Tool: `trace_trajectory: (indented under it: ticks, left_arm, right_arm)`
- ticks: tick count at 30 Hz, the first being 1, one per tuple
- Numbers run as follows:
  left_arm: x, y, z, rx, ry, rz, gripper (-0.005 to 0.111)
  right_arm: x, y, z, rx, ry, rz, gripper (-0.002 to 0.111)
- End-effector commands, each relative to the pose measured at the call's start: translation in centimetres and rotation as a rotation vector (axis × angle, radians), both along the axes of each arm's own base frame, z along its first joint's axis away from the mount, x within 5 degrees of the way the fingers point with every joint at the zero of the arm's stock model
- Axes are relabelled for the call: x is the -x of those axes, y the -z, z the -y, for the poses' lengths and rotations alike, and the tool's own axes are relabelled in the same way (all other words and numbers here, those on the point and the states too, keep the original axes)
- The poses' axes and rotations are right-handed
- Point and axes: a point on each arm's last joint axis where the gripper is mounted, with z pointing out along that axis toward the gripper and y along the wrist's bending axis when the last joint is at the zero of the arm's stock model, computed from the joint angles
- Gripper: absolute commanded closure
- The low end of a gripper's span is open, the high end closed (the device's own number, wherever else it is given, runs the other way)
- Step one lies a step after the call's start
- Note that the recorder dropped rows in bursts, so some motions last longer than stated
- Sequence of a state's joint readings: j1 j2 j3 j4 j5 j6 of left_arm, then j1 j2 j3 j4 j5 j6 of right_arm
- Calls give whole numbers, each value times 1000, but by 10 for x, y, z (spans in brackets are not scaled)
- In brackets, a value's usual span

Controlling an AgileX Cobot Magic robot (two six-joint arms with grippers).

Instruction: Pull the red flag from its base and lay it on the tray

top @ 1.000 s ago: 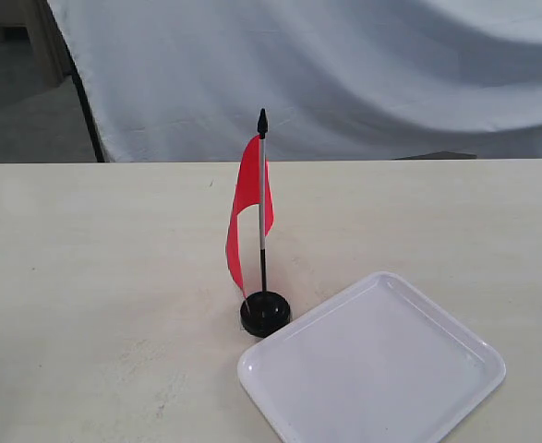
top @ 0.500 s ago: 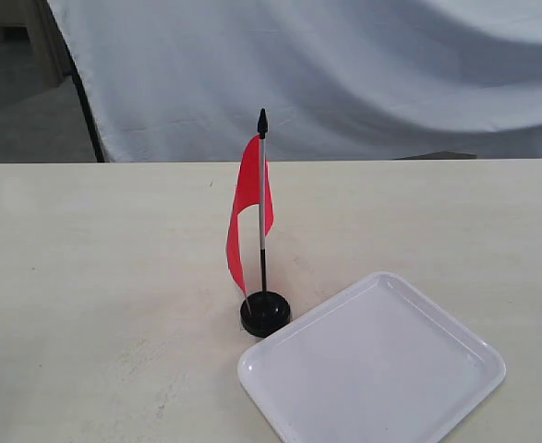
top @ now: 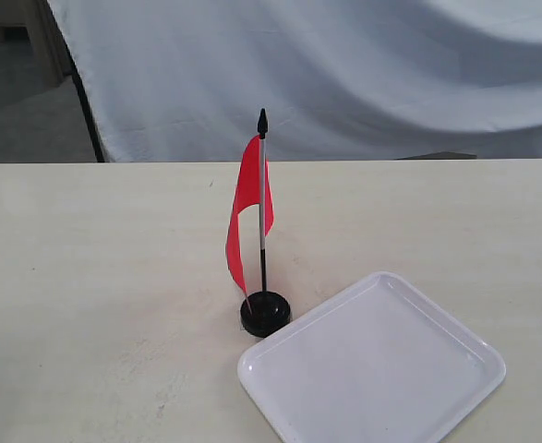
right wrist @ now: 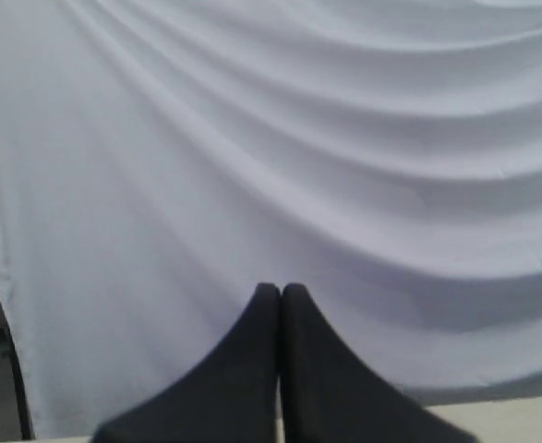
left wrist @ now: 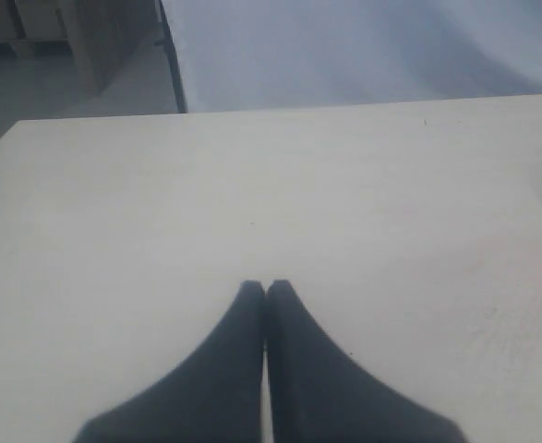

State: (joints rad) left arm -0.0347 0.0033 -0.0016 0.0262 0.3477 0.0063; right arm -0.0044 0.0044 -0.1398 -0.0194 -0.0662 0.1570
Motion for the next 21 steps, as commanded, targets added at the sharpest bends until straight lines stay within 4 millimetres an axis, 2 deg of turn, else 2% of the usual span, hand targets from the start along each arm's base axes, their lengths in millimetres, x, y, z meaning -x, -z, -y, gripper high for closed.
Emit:
trace_trajectory:
  ticks: [1, 7, 11, 15, 19, 21]
  left_arm:
    - [0, 0, 0, 4, -4, 6, 107]
    - [0, 0, 0, 4, -4, 6, 107]
    - [0, 0, 0, 4, -4, 6, 107]
    - [0, 0, 0, 4, -4, 6, 107]
    - [0, 0, 0, 4, -4, 6, 107]
    - [0, 0, 0, 4, -4, 6, 107]
  right_arm:
    - [8, -22, 0, 21, 12, 14, 109]
    - [-5, -32, 1, 19, 14, -170, 109]
    - [-22, -34, 1, 20, 14, -283, 109]
    - [-39, -33, 1, 44, 13, -475, 109]
    - [-55, -33, -1, 122, -13, -527, 108]
    - [-61, -31, -4, 132, -43, -543, 101]
